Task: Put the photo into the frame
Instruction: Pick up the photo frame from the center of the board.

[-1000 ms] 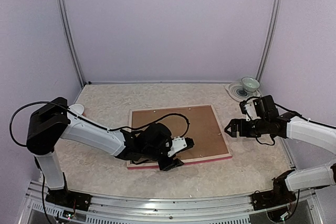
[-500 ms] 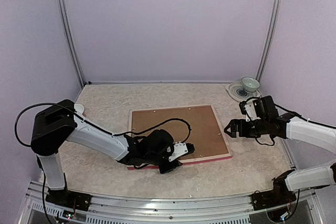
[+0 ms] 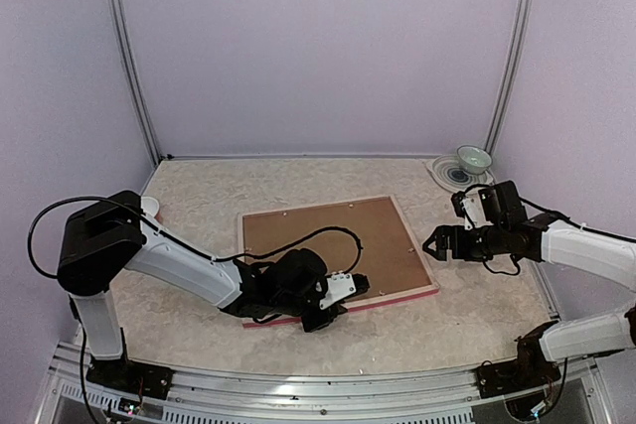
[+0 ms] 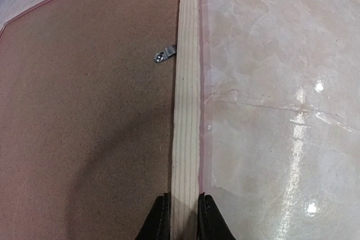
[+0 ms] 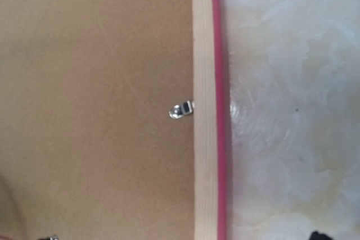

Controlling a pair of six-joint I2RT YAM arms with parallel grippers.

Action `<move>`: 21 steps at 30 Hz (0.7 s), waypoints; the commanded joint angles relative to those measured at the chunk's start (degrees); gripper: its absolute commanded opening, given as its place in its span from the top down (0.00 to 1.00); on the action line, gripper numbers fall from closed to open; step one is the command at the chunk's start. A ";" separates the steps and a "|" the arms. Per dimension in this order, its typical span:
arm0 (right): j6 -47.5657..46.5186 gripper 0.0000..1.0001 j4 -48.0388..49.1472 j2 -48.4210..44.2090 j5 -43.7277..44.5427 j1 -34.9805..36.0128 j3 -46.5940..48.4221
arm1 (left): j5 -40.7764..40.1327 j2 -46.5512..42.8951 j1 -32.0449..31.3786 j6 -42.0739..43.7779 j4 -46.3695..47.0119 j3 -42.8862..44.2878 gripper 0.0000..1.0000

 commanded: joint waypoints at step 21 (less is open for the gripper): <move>7.97 0.01 16.63 8.53 -21.77 -5.15 -8.06 | -2.52 -10.02 -2.18 -0.79 -10.14 4.29 1.00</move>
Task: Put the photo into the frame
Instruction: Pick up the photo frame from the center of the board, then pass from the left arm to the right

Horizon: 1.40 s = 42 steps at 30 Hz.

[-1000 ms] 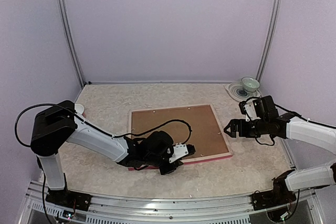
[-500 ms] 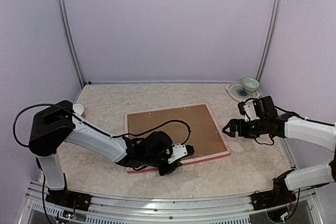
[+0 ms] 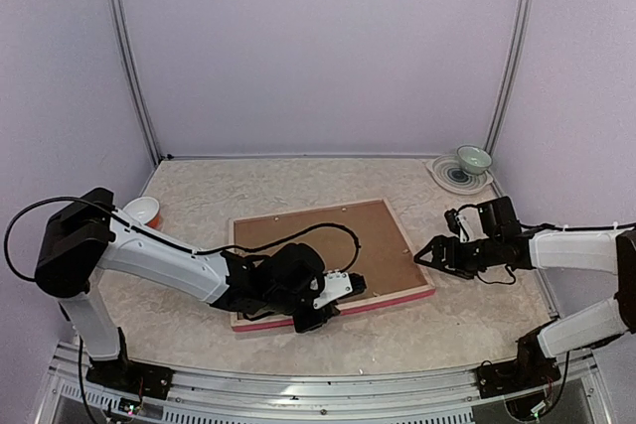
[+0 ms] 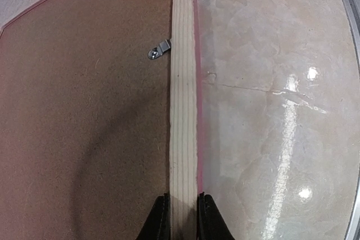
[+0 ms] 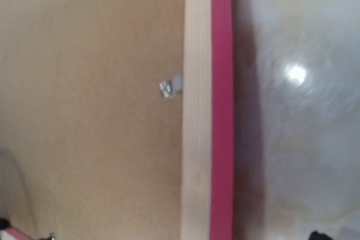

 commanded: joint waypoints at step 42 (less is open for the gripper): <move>41.94 0.58 74.14 9.97 -29.18 -1.90 -25.56 | -6.50 -7.53 -3.01 0.51 -1.91 4.48 1.00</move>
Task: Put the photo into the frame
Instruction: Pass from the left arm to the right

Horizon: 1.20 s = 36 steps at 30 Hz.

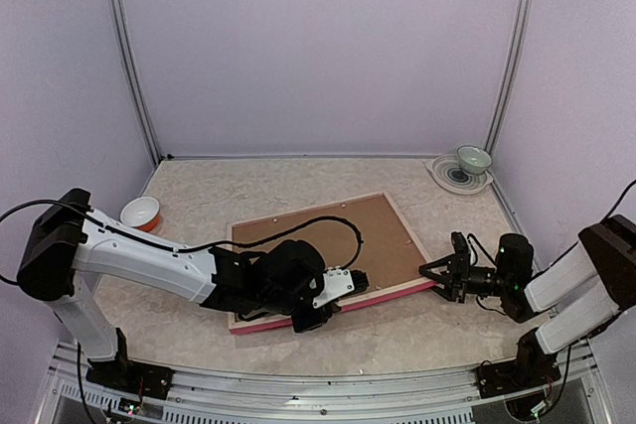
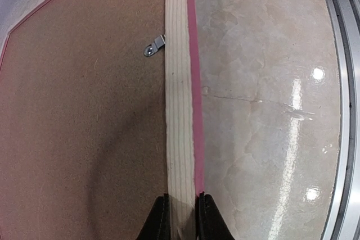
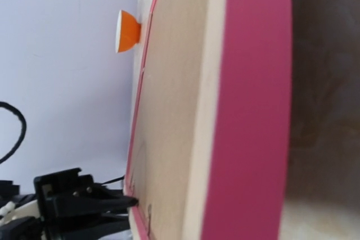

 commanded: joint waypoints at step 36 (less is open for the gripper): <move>23.56 0.95 -4.44 -19.31 7.14 3.06 -2.93 | -43.71 -0.47 -14.11 13.88 7.14 0.84 0.11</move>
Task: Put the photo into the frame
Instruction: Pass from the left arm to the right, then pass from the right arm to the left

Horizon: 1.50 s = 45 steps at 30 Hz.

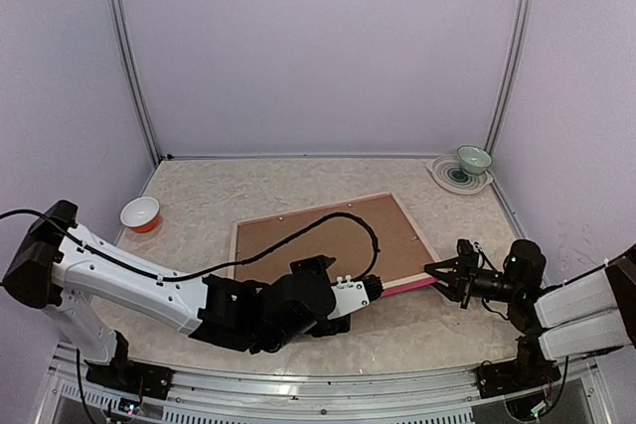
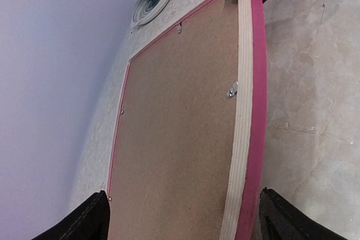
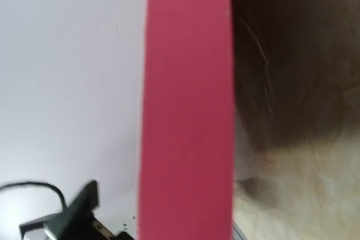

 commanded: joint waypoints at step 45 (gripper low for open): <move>0.25 0.91 -28.21 -26.31 6.51 0.69 3.20 | -17.27 12.60 -1.35 17.02 3.81 2.07 1.00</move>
